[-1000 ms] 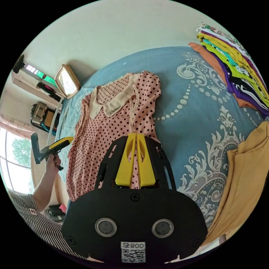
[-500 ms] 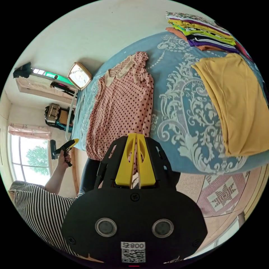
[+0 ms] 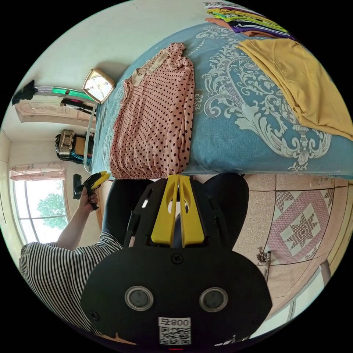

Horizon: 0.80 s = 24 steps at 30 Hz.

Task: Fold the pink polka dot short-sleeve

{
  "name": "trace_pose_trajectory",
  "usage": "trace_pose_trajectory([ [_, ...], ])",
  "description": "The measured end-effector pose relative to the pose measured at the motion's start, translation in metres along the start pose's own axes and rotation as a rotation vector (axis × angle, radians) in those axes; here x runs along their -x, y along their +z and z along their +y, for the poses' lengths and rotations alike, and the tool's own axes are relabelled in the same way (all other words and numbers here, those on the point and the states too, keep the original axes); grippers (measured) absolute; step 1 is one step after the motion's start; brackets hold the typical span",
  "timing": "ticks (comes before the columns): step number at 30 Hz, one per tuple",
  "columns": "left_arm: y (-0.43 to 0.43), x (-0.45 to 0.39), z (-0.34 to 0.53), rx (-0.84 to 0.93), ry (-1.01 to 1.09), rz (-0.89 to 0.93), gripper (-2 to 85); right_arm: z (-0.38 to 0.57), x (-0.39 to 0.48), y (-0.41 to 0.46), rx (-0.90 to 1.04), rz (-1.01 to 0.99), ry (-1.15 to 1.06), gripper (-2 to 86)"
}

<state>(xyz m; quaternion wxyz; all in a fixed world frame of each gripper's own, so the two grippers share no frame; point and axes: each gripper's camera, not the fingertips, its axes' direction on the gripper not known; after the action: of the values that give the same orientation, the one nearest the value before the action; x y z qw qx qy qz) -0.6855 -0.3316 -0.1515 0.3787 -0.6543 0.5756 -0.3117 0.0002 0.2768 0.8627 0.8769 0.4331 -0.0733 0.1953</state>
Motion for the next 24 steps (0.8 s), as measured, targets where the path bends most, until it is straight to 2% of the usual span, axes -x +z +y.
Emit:
trace_pose_trajectory([
  [9, 0.008, 0.006, 0.014, 0.07, 0.001, 0.004, 9.3, 0.017, -0.006, 0.014, 0.02, 0.069, 0.001, 5.3],
  [24, -0.017, 0.013, 0.056, 0.111, -0.021, -0.029, 5.7, 0.016, -0.023, 0.055, 0.069, -0.008, 0.063, 5.3],
])
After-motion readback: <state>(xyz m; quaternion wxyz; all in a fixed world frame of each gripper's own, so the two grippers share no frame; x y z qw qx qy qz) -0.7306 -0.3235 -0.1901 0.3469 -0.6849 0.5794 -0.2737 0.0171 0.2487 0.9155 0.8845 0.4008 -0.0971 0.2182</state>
